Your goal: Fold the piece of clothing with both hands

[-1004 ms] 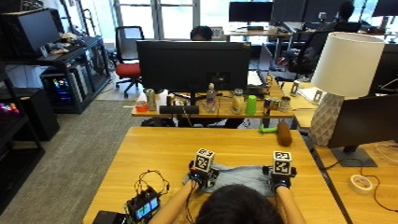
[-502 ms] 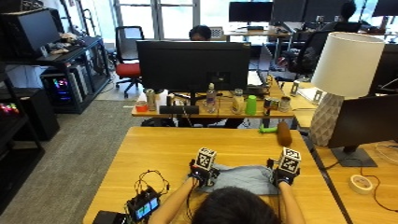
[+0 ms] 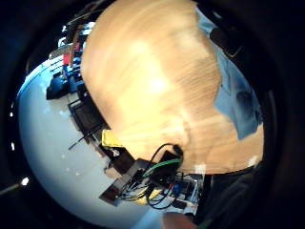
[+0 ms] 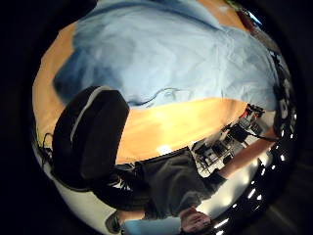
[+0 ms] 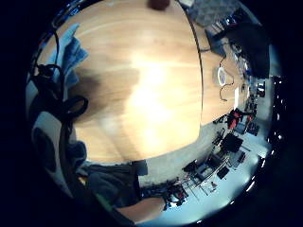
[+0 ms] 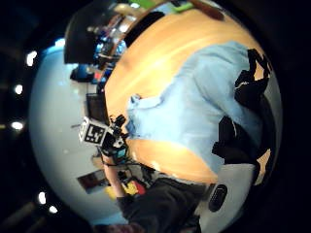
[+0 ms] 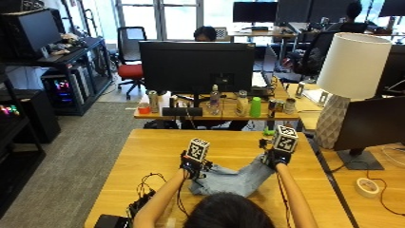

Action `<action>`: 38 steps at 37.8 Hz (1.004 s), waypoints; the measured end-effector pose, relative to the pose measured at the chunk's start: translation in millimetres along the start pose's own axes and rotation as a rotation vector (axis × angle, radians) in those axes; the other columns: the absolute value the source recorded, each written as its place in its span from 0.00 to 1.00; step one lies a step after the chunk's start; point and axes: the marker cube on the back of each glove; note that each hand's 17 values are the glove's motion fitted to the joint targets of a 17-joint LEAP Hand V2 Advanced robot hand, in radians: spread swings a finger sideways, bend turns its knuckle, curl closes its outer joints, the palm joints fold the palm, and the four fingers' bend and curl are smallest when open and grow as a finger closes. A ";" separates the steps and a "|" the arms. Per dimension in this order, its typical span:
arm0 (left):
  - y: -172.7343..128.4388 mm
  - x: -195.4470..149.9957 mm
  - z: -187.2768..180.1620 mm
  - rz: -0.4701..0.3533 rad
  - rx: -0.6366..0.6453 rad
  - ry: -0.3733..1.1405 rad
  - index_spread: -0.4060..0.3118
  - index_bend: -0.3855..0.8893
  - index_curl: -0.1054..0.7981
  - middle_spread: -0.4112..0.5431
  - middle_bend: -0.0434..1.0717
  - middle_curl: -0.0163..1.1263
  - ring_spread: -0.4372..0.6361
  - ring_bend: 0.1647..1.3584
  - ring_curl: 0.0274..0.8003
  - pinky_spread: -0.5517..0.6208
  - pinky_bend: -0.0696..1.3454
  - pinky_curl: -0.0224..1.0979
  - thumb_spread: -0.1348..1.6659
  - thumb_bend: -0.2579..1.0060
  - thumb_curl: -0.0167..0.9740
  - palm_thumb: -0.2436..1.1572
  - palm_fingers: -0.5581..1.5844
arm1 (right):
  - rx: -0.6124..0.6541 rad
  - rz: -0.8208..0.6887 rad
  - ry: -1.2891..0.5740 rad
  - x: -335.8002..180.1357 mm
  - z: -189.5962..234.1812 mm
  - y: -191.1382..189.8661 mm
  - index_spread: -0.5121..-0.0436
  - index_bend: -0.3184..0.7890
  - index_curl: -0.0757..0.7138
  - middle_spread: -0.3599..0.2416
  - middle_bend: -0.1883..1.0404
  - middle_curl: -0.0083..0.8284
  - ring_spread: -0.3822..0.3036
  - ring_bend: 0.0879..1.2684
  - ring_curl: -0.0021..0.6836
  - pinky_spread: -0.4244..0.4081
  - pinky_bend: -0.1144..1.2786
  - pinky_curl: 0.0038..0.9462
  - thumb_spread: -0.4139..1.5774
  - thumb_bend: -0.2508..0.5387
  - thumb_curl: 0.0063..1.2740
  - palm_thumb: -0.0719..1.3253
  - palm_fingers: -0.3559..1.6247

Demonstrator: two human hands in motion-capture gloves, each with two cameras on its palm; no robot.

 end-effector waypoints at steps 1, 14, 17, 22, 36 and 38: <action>5.2 -4.7 -2.4 -0.007 0.000 -0.012 0.53 0.42 0.48 0.56 0.18 0.24 0.53 0.37 0.43 0.58 0.43 0.34 0.78 0.20 0.24 0.33 0.38 | 0.057 -0.054 0.008 -13.6 -7.3 -0.2 0.64 0.38 0.43 0.36 0.47 0.59 0.21 0.54 0.66 0.08 0.52 0.39 0.61 0.29 0.36 0.85 0.84; -26.4 -62.7 -35.2 -0.060 0.417 0.179 0.52 0.45 0.49 0.52 0.22 0.26 0.51 0.36 0.41 0.59 0.36 0.32 0.81 0.20 0.23 0.33 0.43 | 0.094 -0.358 0.037 -208.1 12.8 31.4 0.63 0.33 0.37 0.36 0.53 0.60 0.21 0.62 0.69 0.09 0.54 0.41 0.57 0.26 0.39 0.81 0.83; -10.7 -82.4 -48.6 -0.208 0.674 0.152 0.48 0.46 0.51 0.45 0.26 0.28 0.46 0.36 0.39 0.58 0.31 0.30 0.85 0.22 0.22 0.36 0.48 | -0.011 -0.333 0.006 -254.3 39.5 72.1 0.62 0.34 0.36 0.35 0.54 0.60 0.22 0.63 0.69 0.08 0.54 0.41 0.54 0.26 0.39 0.79 0.83; 13.3 -114.0 -54.8 -0.374 0.878 -0.023 0.43 0.46 0.53 0.39 0.26 0.30 0.42 0.34 0.39 0.58 0.25 0.29 0.91 0.26 0.23 0.40 0.51 | -0.251 -0.326 -0.114 -300.4 90.7 103.3 0.57 0.28 0.32 0.34 0.57 0.61 0.22 0.63 0.68 0.08 0.57 0.43 0.55 0.28 0.40 0.78 0.80; 38.6 -150.5 -33.3 -0.427 0.850 0.064 0.39 0.45 0.56 0.35 0.21 0.33 0.42 0.27 0.39 0.67 0.17 0.28 0.95 0.29 0.24 0.44 0.51 | -0.009 -0.670 -0.259 -318.5 44.5 112.4 0.48 0.33 0.23 0.41 0.56 0.59 0.30 0.58 0.64 0.21 0.57 0.42 0.66 0.26 0.34 0.66 0.73; 34.4 -159.0 -31.1 -0.435 0.839 0.080 0.39 0.46 0.57 0.35 0.20 0.33 0.42 0.26 0.38 0.69 0.16 0.28 0.95 0.29 0.24 0.43 0.51 | 0.015 -0.685 -0.245 -309.0 26.3 109.7 0.48 0.35 0.24 0.42 0.54 0.57 0.30 0.56 0.63 0.24 0.56 0.41 0.66 0.27 0.33 0.65 0.72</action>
